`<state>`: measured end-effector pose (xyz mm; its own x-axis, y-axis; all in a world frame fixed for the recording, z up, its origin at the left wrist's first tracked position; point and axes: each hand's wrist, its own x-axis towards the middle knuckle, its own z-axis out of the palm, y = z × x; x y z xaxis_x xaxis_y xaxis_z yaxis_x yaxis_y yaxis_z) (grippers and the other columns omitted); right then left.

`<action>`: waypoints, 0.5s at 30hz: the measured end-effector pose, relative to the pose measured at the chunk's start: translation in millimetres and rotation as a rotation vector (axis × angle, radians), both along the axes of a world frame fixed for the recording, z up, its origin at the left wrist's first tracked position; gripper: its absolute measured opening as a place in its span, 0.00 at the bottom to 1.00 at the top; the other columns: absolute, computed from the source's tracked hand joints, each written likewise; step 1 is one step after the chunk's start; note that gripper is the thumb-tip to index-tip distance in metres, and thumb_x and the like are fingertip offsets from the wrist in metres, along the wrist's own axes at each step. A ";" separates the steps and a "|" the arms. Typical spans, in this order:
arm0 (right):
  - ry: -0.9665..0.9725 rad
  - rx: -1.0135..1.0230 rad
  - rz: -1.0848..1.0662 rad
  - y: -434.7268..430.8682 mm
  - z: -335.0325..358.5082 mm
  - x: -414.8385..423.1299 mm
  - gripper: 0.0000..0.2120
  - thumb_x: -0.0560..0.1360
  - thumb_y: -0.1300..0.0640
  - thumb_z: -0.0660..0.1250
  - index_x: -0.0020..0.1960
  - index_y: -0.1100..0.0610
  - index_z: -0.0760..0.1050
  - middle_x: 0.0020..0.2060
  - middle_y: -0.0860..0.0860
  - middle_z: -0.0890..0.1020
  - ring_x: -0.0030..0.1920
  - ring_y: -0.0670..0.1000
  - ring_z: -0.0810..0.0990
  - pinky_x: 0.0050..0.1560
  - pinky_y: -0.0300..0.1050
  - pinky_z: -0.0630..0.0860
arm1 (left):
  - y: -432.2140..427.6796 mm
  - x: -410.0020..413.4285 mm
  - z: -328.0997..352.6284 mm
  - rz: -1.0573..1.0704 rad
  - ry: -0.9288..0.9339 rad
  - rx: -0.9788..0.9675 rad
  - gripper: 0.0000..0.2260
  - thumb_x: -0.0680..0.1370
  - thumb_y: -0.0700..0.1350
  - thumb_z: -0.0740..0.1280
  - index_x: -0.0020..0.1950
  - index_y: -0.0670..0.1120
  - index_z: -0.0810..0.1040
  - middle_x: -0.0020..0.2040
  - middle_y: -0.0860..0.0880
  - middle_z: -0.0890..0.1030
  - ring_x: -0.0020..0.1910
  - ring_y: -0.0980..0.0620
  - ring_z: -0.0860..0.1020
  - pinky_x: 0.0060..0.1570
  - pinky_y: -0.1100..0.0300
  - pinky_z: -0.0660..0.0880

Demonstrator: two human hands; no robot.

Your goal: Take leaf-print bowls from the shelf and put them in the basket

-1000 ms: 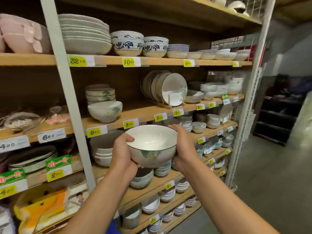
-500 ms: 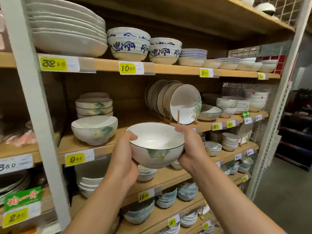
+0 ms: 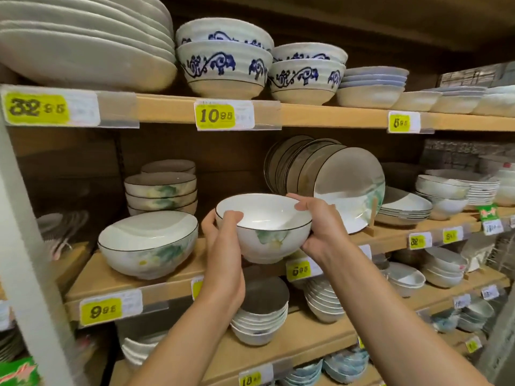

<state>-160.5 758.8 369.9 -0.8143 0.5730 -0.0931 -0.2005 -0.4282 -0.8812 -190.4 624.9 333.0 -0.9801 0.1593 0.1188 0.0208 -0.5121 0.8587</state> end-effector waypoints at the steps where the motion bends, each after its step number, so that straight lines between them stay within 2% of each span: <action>1: 0.001 0.004 0.011 4.7 -3.0 -8.5 0.18 0.73 0.68 0.57 0.57 0.59 0.79 0.55 0.60 0.80 0.52 0.62 0.79 0.44 0.53 0.81 | 4.4 -6.2 -1.7 0.018 -0.001 -0.006 0.23 0.74 0.47 0.65 0.69 0.50 0.69 0.58 0.48 0.78 0.56 0.51 0.78 0.49 0.55 0.77; 6: -0.024 -0.020 0.073 25.4 -21.4 -50.9 0.20 0.73 0.69 0.56 0.61 0.60 0.77 0.56 0.61 0.80 0.52 0.62 0.80 0.41 0.51 0.79 | 26.1 -35.9 -10.3 0.138 -0.055 -0.094 0.17 0.74 0.43 0.61 0.63 0.49 0.72 0.53 0.48 0.80 0.51 0.52 0.79 0.45 0.56 0.76; 9: -0.052 -0.025 0.109 34.6 -30.1 -71.7 0.18 0.73 0.67 0.58 0.58 0.57 0.78 0.53 0.60 0.80 0.51 0.61 0.80 0.39 0.50 0.79 | 36.4 -45.5 -13.8 0.205 -0.108 -0.104 0.16 0.74 0.41 0.59 0.62 0.45 0.74 0.56 0.43 0.81 0.56 0.45 0.79 0.59 0.47 0.76; 11: -0.063 -0.023 0.135 37.6 -33.8 -82.2 0.16 0.73 0.65 0.59 0.55 0.54 0.79 0.51 0.58 0.81 0.50 0.60 0.80 0.43 0.52 0.80 | 39.8 -52.0 -14.1 0.236 -0.137 -0.100 0.17 0.74 0.40 0.58 0.61 0.42 0.76 0.57 0.40 0.81 0.58 0.41 0.79 0.63 0.43 0.74; 12: -0.070 -0.023 0.149 39.1 -35.9 -85.9 0.15 0.72 0.65 0.59 0.53 0.53 0.79 0.50 0.58 0.82 0.50 0.60 0.80 0.46 0.53 0.81 | 40.6 -55.1 -14.1 0.249 -0.150 -0.107 0.17 0.73 0.41 0.58 0.59 0.42 0.77 0.55 0.40 0.83 0.56 0.42 0.80 0.60 0.44 0.76; 14: -0.069 -0.021 0.186 42.4 -40.6 -89.9 0.16 0.71 0.65 0.59 0.53 0.52 0.78 0.50 0.58 0.82 0.51 0.60 0.80 0.51 0.54 0.80 | 41.9 -58.7 -14.9 0.253 -0.177 -0.114 0.15 0.73 0.42 0.57 0.52 0.44 0.81 0.45 0.45 0.86 0.46 0.46 0.84 0.43 0.54 0.81; 15: -0.064 -0.011 0.206 44.4 -43.3 -91.3 0.16 0.71 0.65 0.59 0.53 0.52 0.78 0.51 0.58 0.81 0.51 0.60 0.80 0.52 0.54 0.80 | 42.1 -59.5 -15.3 0.243 -0.184 -0.103 0.14 0.73 0.42 0.57 0.49 0.45 0.81 0.41 0.47 0.87 0.40 0.49 0.85 0.35 0.59 0.80</action>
<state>-251.8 803.3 326.6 -0.9062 0.3940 -0.1536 -0.0517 -0.4637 -0.8845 -249.9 667.0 317.8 -0.9945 -0.0800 -0.0682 -0.0283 -0.4214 0.9064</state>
